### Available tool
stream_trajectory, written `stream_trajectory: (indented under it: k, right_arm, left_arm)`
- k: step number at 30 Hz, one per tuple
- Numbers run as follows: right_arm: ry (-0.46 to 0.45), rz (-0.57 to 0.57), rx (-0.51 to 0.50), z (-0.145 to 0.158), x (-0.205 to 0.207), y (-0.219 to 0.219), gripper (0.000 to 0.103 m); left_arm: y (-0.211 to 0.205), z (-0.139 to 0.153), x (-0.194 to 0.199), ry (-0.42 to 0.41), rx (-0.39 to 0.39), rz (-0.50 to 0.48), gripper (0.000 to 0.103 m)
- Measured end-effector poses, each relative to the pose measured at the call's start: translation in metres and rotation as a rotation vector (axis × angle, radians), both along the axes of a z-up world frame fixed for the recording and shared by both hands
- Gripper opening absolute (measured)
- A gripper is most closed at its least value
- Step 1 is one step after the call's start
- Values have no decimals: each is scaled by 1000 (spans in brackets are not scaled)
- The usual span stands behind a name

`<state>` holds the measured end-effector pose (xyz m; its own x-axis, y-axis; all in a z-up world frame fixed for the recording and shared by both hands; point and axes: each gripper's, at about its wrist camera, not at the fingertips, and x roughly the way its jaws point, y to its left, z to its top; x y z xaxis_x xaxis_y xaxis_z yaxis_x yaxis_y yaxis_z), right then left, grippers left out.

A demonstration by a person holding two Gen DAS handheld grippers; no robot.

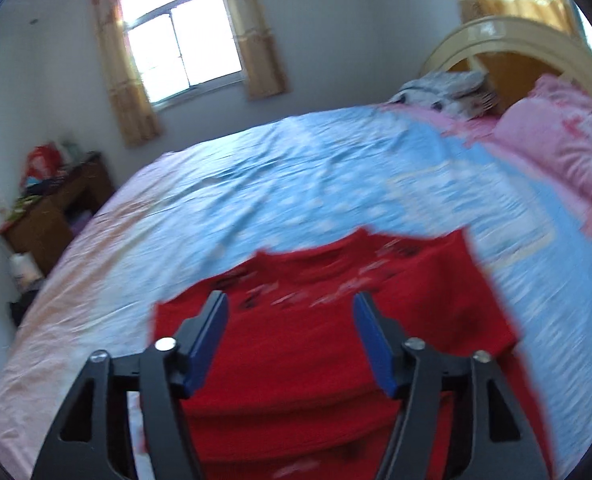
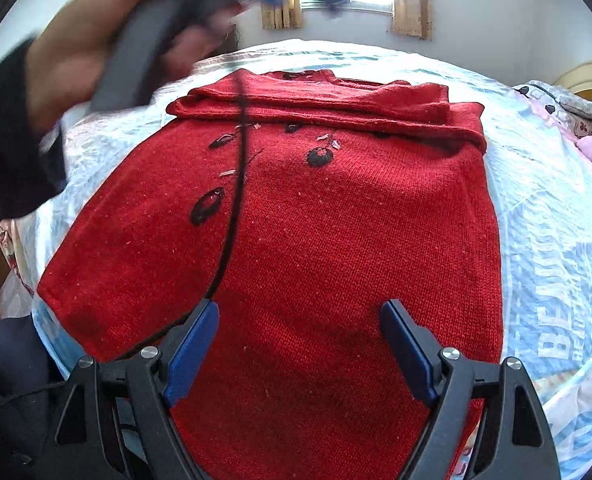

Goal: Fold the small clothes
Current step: 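Fold the held sleeve across the sweater body and open the left gripper, then grasp the sweater's folded side edge with the right gripper and smooth it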

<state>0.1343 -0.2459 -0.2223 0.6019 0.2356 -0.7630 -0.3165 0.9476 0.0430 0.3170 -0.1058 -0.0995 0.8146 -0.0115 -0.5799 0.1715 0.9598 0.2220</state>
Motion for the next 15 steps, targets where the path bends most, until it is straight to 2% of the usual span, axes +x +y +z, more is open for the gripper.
stream_trajectory:
  k: [3,7,12,14,15]
  right_arm:
    - [-4,-4,19,2,1,-3,84]
    - [-15,-47,82,9,4,-15,84]
    - [-18,-154,167,26,21,-41,84]
    - [-27,-202,193,37,33,-53,83]
    - [-30,-211,198,40,37,-56,79]
  left_arm:
    - [44,-18,-6,-1,62,99,76]
    - [108,-50,-8,64,89,244,76]
    - [139,-84,-8,137,59,293,76]
    - [139,-86,-6,131,46,295,77]
    - [137,-85,-6,124,47,298,78]
